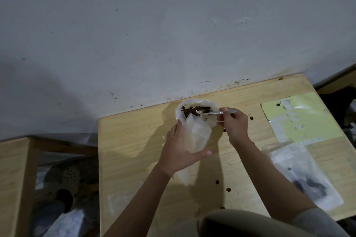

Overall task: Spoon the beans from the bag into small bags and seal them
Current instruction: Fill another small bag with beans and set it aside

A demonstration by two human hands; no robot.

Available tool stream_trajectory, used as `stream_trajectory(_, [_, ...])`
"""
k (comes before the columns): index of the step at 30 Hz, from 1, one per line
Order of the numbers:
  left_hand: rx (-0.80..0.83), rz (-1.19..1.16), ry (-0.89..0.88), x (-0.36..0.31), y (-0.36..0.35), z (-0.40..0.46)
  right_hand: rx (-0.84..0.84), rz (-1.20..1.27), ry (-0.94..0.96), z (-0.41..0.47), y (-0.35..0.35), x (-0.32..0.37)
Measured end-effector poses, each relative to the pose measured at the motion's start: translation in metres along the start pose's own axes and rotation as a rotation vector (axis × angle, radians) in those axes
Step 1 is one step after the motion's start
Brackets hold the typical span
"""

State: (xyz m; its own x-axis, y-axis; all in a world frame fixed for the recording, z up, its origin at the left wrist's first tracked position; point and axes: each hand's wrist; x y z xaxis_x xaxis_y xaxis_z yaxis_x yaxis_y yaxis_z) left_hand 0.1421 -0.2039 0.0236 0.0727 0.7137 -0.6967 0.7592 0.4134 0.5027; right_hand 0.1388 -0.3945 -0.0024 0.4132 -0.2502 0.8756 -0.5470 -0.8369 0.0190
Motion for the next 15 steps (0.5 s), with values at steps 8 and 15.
stream_trajectory(8, [0.032, -0.053, -0.001, 0.001, -0.002, -0.006, -0.014, 0.085, 0.006, -0.001, 0.004, 0.008])
stream_trajectory(15, [0.030, -0.089, 0.005, 0.005, -0.003, -0.015, 0.001, 0.104, 0.060, -0.008, 0.016, 0.016])
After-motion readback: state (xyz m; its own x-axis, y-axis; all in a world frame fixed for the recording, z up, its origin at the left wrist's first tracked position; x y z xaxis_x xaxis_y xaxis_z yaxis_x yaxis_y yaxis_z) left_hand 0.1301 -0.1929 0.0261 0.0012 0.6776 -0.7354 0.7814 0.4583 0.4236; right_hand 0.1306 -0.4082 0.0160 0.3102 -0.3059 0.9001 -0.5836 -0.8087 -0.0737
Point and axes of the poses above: each hand's wrist, its own z-axis towards the middle knuckle, its own y-axis out of the back of the hand, x = y × z, and after that the axes turned 15 degrees about x, right-handed
